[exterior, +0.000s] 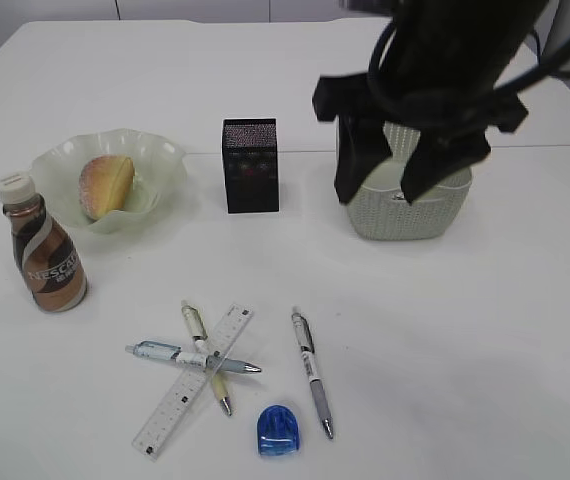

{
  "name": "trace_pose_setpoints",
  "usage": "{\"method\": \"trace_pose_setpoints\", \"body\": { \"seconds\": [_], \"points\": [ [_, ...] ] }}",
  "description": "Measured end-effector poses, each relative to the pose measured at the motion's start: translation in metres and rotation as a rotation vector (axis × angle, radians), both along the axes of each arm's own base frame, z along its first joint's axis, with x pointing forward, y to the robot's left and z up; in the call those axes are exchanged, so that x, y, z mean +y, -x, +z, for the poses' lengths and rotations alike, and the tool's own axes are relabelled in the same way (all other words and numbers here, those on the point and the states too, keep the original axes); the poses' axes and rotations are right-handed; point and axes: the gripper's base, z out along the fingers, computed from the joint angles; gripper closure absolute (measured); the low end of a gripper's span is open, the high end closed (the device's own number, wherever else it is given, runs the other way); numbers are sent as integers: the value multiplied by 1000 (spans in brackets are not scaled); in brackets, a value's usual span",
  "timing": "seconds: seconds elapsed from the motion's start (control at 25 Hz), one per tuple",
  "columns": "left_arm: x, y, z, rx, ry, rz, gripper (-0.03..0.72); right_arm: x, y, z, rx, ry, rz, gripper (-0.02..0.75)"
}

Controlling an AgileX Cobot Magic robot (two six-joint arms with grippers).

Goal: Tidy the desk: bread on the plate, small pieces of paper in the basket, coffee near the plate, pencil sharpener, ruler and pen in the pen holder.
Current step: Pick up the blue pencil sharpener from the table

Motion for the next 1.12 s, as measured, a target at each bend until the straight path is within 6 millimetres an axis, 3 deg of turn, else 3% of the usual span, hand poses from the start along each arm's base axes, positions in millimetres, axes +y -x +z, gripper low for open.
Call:
{"method": "trace_pose_setpoints", "body": {
  "seconds": [0.2,0.36,0.64,0.84,1.12],
  "points": [
    [0,0,0,0,0,0,228,-7,38,-34,159,42,-63,268],
    [0,0,0,0,0,0,228,-16,57,-49,233,69,-136,268],
    [0,0,0,0,0,0,229,-12,57,-64,198,31,-225,268],
    [0,0,0,0,0,0,229,15,63,-67,128,-14,-191,268],
    [0,0,0,0,0,0,229,37,59,-108,212,71,-179,268]
  ]
}}
